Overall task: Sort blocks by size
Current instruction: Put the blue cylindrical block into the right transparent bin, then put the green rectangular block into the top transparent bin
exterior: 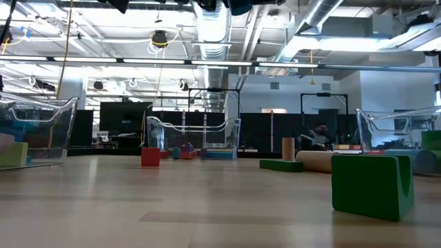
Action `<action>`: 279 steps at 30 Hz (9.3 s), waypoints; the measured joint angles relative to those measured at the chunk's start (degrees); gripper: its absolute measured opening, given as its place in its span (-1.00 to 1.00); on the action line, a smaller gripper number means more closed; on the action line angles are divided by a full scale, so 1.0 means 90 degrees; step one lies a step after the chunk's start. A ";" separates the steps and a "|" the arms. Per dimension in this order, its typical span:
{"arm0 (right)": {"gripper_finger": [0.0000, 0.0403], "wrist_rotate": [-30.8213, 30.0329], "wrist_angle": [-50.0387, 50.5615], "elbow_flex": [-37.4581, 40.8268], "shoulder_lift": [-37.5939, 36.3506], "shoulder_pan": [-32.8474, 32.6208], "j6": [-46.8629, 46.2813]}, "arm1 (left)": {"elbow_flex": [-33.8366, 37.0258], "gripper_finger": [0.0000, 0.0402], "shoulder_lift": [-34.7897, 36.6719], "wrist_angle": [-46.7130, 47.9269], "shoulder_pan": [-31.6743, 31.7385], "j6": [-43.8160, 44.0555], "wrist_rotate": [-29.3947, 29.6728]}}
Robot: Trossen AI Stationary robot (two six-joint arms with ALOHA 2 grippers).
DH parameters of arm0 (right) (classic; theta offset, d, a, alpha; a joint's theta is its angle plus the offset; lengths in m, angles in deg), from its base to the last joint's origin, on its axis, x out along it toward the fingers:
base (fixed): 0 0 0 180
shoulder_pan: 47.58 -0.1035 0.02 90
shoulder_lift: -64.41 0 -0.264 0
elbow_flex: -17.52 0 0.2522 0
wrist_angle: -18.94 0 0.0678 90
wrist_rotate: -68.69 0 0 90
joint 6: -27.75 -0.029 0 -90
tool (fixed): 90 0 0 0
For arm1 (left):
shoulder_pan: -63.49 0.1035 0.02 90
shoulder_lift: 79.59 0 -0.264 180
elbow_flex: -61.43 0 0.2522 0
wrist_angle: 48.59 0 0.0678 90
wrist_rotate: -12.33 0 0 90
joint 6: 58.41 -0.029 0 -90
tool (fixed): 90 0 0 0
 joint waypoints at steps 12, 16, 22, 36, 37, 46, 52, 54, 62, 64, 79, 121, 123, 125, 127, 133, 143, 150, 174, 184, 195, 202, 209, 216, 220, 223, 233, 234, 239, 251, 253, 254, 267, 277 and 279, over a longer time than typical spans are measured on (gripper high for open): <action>-0.19 -0.0003 0.0437 0.0002 0.0002 0.0019 -0.0156 | -0.0002 -0.19 0.0005 0.0345 0.0000 0.0144 0.0165; -0.20 -0.0019 0.0781 0.0002 0.0002 0.0015 -0.0463 | -0.0002 -0.18 0.0073 0.0368 -0.0002 0.0181 0.0164; -0.21 -0.0062 0.1363 0.0007 0.0002 -0.0112 -0.0877 | -0.0002 -0.17 0.0301 0.0536 -0.0002 0.0172 0.0187; -0.21 -0.0337 0.4805 0.0007 -0.0667 -0.0586 -0.3472 | -0.0002 -0.17 0.0741 0.3013 -0.0005 0.0808 0.0245; -0.21 -0.0336 0.5071 0.0007 -0.0739 -0.0632 -0.3724 | -0.0001 -0.17 0.0741 0.3186 -0.0005 0.0853 0.0245; -0.20 -0.0080 0.7676 0.0007 -0.1120 -0.1239 -0.6416 | 0.0000 -0.17 0.0738 0.4000 -0.0019 0.1159 0.0257; -0.20 0.0572 0.8763 0.0009 -0.1028 -0.1728 -0.7839 | 0.0000 -0.17 0.0738 0.4160 -0.0219 0.1246 0.0260; -0.20 0.0729 0.9049 0.0010 -0.0974 -0.1880 -0.8239 | 0.0000 -0.17 0.0738 0.4158 -0.0322 0.1307 0.0262; -0.20 0.1403 0.9462 0.0716 -0.0944 -0.2343 -0.9456 | 0.0000 -0.17 0.0733 0.4158 -0.0728 0.1350 0.0622; -0.20 0.1693 0.9387 0.1015 -0.0945 -0.2363 -0.9599 | 0.0000 -0.17 0.0733 0.4158 -0.0787 0.1350 0.0624; -0.03 0.2145 0.8949 0.1571 -0.0950 -0.2358 -0.9763 | 0.0000 -0.17 0.0733 0.4160 -0.0852 0.1442 0.0726; 0.16 0.0172 0.7634 0.0102 -0.0950 -0.1163 -0.6995 | 0.1014 -0.17 0.0731 0.3059 -0.0848 0.1639 0.0821; 0.16 0.0172 0.7045 0.0102 -0.0950 -0.0881 -0.6357 | 0.1206 -0.17 0.0726 0.2810 -0.0848 0.1726 0.0852; 0.16 0.0172 0.6432 0.0102 -0.0950 -0.0595 -0.5742 | 0.1340 -0.17 0.0726 0.2578 -0.0848 0.1790 0.0855; 0.16 0.0174 0.5866 0.0102 -0.0950 -0.0310 -0.5212 | 0.1425 -0.17 0.0726 0.2405 -0.0848 0.1818 0.0861; 0.16 0.0807 0.4487 0.0100 -0.0833 0.0544 -0.4084 | 0.1462 -0.17 0.0729 0.2090 -0.0848 0.1826 0.0872; 0.16 0.1058 0.3994 0.0102 0.0323 0.1334 -0.3417 | 0.1462 -0.17 0.0729 0.1849 -0.0848 0.1723 0.0889; 0.16 0.1191 0.3807 0.0102 0.0988 0.1583 -0.3417 | 0.1462 -0.17 0.0729 0.1811 -0.0848 0.1608 0.0962; 0.16 0.1751 0.3246 0.0108 0.1698 0.1960 -0.3417 | 0.1460 -0.17 0.0731 0.1829 -0.0852 0.1609 0.1096; 0.16 0.1980 0.3218 0.0107 0.1690 0.1960 -0.3515 | 0.1457 -0.17 0.0731 0.1846 -0.0852 0.1609 0.1097; 0.16 0.2005 0.3215 0.0107 0.1690 0.1836 -0.3591 | 0.1457 -0.17 0.0731 0.1852 -0.0852 0.1619 0.1095; 0.14 0.2004 0.3201 0.0107 0.1690 0.1802 -0.3636 | 0.1457 -0.17 0.0731 0.1851 -0.0852 0.1629 0.1095; 0.14 0.2008 0.2992 0.0107 0.1690 0.1812 -0.3501 | 0.1457 -0.17 0.0731 0.1851 -0.0852 0.1625 0.1095; 0.14 0.2004 0.2012 0.0106 0.1687 0.1741 -0.2626 | 0.1457 -0.17 0.0731 0.1846 -0.0852 0.1616 0.1094; 0.14 0.1967 0.2170 0.0102 0.1644 0.1724 -0.2536 | 0.1457 -0.17 0.0731 0.1853 -0.0852 0.1626 0.1093; 0.14 0.1952 0.2468 0.0104 0.1563 0.1734 -0.2537 | 0.1457 -0.17 0.0731 0.1853 -0.0852 0.1626 0.1093; 0.14 0.1651 0.3424 0.0102 0.0967 0.1725 -0.2935 | 0.1457 -0.17 0.0731 0.1853 -0.0852 0.1626 0.1095; 0.14 0.1654 0.3588 0.0102 0.0940 0.1721 -0.3049 | 0.1457 -0.17 0.0731 0.1855 -0.0852 0.1629 0.1093; 0.14 0.1661 0.4080 0.0104 0.0989 0.1593 -0.3444 | 0.1457 -0.17 0.0731 0.1865 -0.0852 0.1627 0.1093; 0.14 0.1834 0.4103 0.0107 0.1059 0.1387 -0.3527 | 0.1457 -0.17 0.0729 0.1858 -0.0852 0.1626 0.1095; 0.14 0.1836 0.4069 0.0107 0.1059 0.1387 -0.3527 | 0.1457 -0.17 0.0729 0.1855 -0.0851 0.1614 0.1098; 0.14 0.1836 0.4009 0.0107 0.1059 0.1387 -0.3527 | 0.1457 -0.17 0.0729 0.1857 -0.0851 0.1612 0.1119; 0.14 0.1846 0.3600 0.0113 0.1275 0.1539 -0.3567 | 0.1457 -0.17 0.0729 0.1858 -0.0851 0.1621 0.1228; 0.14 0.2049 0.3639 0.0114 0.1355 0.1557 -0.3498 | 0.1457 -0.17 0.0729 0.1848 -0.0850 0.1612 0.1241; 0.14 0.2069 0.3601 0.0112 0.1355 0.1559 -0.3601 | 0.1457 -0.17 0.0729 0.1838 -0.0851 0.1609 0.1241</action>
